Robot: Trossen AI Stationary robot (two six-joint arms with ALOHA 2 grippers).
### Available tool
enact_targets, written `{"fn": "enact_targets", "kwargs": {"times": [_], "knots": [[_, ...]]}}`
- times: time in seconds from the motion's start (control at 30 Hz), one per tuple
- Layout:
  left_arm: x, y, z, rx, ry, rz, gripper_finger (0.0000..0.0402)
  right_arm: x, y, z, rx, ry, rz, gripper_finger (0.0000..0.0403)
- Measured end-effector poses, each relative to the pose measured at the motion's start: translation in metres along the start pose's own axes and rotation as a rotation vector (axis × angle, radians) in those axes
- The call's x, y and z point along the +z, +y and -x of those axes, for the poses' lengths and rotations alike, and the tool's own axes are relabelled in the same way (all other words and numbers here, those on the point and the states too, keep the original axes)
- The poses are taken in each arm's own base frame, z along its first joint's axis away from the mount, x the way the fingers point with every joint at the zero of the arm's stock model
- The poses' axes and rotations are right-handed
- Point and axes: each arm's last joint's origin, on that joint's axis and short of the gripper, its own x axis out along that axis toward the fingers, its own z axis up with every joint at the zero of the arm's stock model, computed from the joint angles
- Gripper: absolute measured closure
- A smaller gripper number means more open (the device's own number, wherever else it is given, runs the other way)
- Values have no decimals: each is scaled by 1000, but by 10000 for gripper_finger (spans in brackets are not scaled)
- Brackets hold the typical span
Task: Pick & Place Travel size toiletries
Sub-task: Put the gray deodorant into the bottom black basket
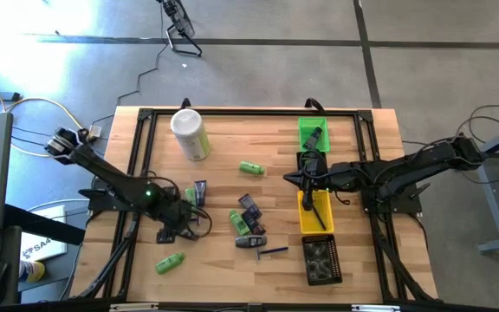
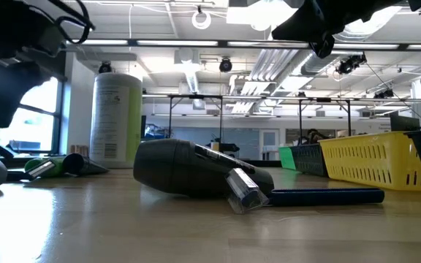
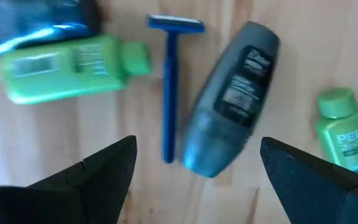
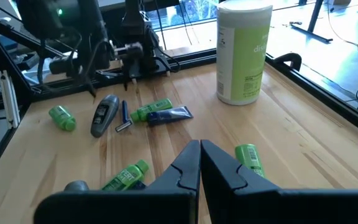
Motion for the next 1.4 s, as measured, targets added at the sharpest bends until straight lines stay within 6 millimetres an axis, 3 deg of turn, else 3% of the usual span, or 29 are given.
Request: {"fn": "enact_targets", "kwargs": {"times": [0.23, 0.67, 1.23, 1.4], "knots": [[10, -8, -20, -16, 35, -20, 64, -2, 0, -2, -4, 13, 3, 398], [9, -19, -45, -1, 158, -40, 64, -8, 1, -9, -12, 43, 6, 398], [7, -24, -51, 70, 130, -79, 65, -7, 2, -11, -7, 26, 3, 398], [7, -24, -51, 70, 129, -78, 90, -7, 2, -10, -7, 25, 3, 398]]}}
